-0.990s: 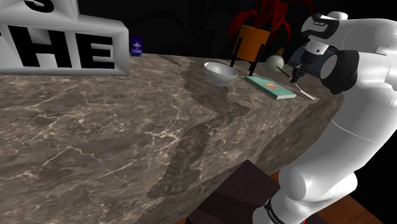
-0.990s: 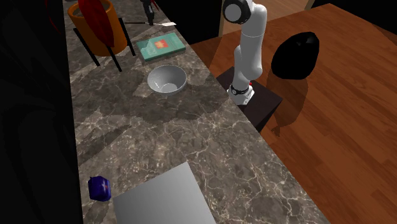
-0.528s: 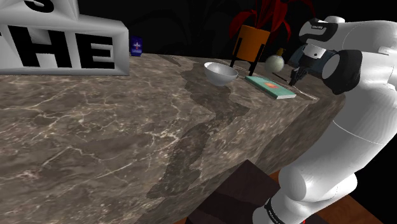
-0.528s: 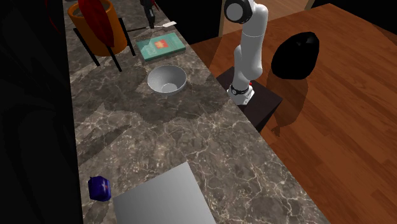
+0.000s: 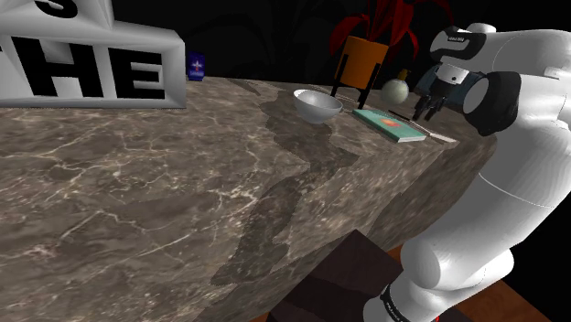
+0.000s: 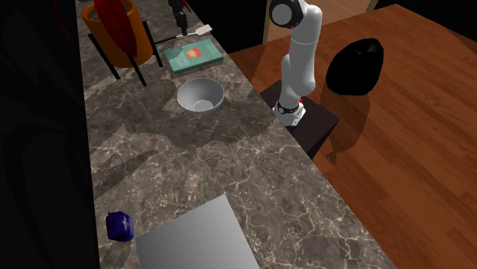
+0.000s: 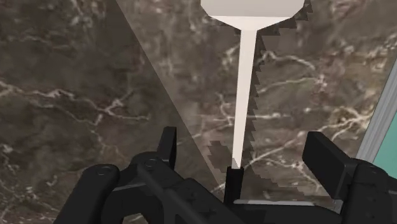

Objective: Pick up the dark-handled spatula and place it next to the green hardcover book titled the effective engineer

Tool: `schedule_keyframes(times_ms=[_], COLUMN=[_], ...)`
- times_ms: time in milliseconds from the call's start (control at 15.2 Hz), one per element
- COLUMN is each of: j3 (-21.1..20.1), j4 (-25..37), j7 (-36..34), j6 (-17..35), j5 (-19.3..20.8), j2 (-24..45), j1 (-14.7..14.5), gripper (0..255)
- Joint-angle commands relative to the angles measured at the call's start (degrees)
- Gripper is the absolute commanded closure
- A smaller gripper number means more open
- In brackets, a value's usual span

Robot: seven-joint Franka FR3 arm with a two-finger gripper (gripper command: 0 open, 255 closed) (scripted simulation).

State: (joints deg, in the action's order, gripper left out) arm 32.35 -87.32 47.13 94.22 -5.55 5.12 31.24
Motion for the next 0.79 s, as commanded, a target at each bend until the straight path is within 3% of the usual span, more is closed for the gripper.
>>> schedule_keyframes(times_ms=[0,264,726], j3=[0.0,0.6,0.6], j4=[0.0,10.4,10.4], j7=[0.0,0.7,0.7], j6=[0.0,-8.3,-8.3], j5=[0.0,-1.5,-1.5], j2=[0.0,2.5,2.5], j1=[0.0,1.2,1.2], gripper=[0,0,0])
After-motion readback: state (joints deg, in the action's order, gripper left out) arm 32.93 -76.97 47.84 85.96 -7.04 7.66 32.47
